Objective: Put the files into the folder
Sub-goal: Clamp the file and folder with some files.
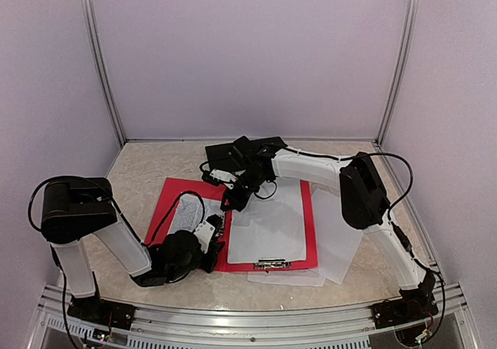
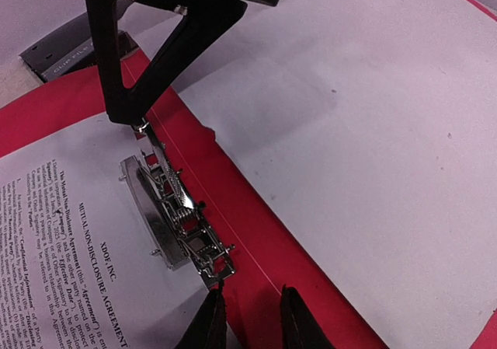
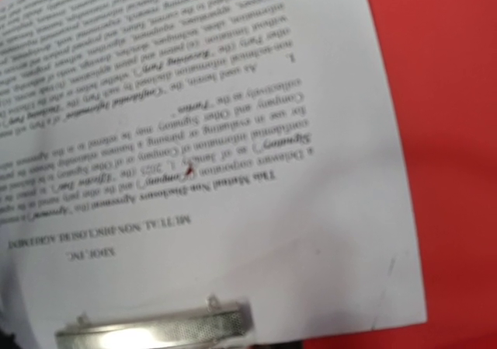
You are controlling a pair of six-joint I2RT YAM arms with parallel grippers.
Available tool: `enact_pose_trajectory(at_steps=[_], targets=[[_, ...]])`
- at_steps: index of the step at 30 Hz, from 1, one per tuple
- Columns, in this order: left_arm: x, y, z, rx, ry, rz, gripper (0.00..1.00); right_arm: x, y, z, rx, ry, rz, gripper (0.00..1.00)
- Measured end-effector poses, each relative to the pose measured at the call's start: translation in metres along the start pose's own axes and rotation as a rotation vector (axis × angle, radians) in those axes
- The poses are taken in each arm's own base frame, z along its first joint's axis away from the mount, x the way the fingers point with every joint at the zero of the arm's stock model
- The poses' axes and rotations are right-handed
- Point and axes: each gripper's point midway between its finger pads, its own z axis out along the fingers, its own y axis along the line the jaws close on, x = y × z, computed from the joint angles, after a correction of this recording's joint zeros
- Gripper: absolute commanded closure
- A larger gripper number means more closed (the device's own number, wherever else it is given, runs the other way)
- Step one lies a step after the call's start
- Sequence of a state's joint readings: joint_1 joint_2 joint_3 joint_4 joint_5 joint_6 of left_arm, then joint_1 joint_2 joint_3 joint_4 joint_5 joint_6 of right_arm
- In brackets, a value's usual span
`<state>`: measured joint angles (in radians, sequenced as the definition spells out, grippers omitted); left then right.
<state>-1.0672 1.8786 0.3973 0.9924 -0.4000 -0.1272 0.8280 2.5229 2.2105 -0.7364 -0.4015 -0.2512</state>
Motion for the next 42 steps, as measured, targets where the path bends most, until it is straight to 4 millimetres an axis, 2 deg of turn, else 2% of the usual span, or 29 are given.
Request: enact_pose_trajectory(at_steps=[42], targets=[[0.0,-0.001,0.002,-0.001,0.007,0.003,0.79,0.001,-0.006,0.013,0.066,0.034,0.008,1.0]])
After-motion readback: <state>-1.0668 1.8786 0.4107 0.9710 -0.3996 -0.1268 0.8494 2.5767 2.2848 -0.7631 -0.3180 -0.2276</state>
